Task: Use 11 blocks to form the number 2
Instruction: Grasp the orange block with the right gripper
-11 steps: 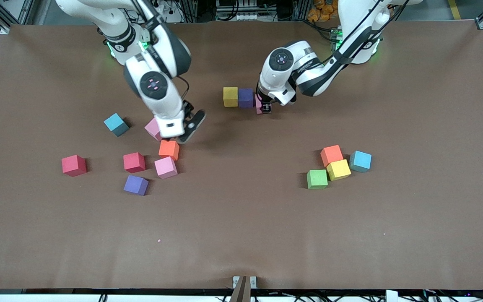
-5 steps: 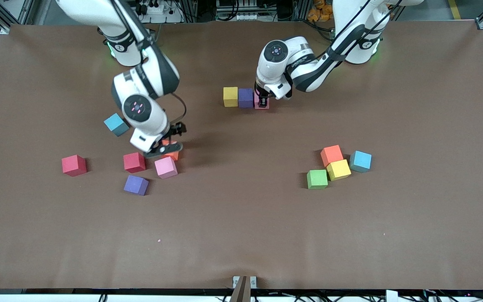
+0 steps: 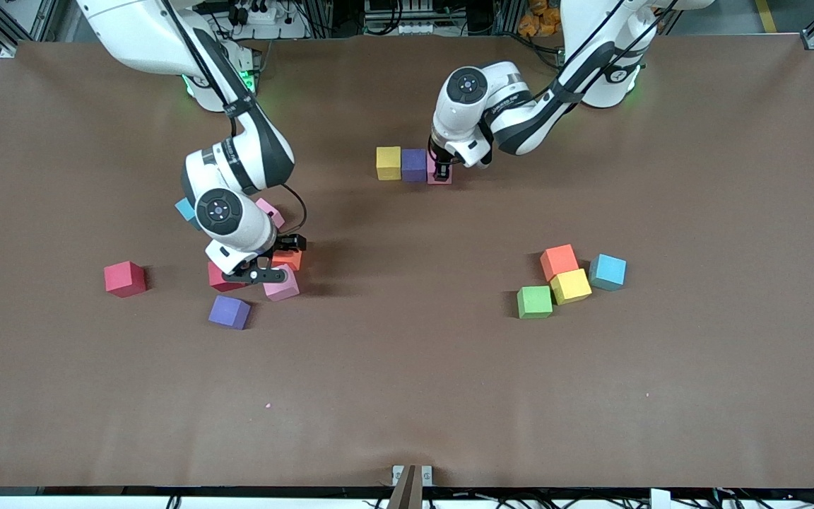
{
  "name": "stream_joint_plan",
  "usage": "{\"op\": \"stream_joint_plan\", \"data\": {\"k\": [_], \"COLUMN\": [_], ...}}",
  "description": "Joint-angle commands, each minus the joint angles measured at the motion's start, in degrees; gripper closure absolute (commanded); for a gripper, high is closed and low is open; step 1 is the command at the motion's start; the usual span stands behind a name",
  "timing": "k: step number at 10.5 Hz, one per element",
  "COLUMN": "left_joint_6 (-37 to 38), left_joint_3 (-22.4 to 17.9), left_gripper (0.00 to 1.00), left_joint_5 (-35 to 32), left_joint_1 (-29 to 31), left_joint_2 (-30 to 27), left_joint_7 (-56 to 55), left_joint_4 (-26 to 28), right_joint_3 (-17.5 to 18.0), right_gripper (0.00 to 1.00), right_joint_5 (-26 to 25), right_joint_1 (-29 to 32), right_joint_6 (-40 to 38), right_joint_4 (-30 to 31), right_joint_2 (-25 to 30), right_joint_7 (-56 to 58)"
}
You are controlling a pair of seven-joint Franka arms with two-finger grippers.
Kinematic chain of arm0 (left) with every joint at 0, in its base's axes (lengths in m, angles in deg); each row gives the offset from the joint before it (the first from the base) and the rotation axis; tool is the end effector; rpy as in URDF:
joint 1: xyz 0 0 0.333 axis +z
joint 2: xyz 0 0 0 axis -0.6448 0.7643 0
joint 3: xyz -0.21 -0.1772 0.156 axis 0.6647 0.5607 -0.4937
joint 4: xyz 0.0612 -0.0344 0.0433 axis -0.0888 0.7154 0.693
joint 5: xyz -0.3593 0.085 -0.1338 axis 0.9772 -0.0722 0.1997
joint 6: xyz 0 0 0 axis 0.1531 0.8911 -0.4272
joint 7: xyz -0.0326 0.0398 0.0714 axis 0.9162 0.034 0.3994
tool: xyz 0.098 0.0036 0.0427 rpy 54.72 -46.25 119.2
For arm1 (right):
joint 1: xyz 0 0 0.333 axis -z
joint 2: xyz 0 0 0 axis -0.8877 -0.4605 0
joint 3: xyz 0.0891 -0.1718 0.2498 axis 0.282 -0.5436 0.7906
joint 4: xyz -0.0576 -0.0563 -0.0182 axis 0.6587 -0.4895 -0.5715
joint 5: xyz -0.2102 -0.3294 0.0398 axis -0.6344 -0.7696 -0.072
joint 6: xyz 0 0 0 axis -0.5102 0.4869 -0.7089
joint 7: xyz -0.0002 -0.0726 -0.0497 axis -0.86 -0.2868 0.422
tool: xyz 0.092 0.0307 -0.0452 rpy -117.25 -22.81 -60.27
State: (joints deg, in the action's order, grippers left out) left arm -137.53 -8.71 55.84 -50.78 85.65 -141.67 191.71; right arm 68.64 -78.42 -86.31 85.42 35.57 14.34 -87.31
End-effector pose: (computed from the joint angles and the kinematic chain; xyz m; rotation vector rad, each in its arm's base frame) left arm 0.2880 -0.4404 0.2099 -2.2680 -2.1507 0.2754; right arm 0.5362 0.2335 0.2362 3.0765 -0.0338 -0.2709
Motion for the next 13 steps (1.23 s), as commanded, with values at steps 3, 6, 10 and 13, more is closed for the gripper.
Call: {"op": "stream_joint_plan", "data": {"k": [3, 6, 10, 13], "left_joint_6": [-1.68, -1.51, -0.81, 0.69], "left_joint_3": [0.08, 0.08, 0.00, 0.26], "left_gripper": [0.68, 0.00, 0.00, 0.00], "left_joint_5": [-1.68, -1.68, -1.68, -1.33], "left_joint_1": [-1.15, -1.15, 0.42, 2.01], "left_joint_2": [0.25, 0.61, -2.63, -4.14], "left_joint_7": [-2.08, -1.99, -1.64, -1.29], "left_joint_4": [0.75, 0.84, -1.00, -5.47], "right_joint_3": [0.39, 0.48, 0.66, 1.44], "right_gripper": [0.00, 0.00, 0.53, 0.59], "right_joint_5": [0.37, 0.37, 1.33, 4.31], "right_joint_1": [-0.26, -0.26, -0.26, -0.96], "right_joint_6": [5.90, 7.66, 7.32, -0.38], "right_joint_4": [1.92, 3.24, 3.33, -1.48], "right_joint_2": [-2.51, -3.56, -3.30, -3.13], "right_joint_7": [-1.52, -1.52, -1.79, -5.03]}}
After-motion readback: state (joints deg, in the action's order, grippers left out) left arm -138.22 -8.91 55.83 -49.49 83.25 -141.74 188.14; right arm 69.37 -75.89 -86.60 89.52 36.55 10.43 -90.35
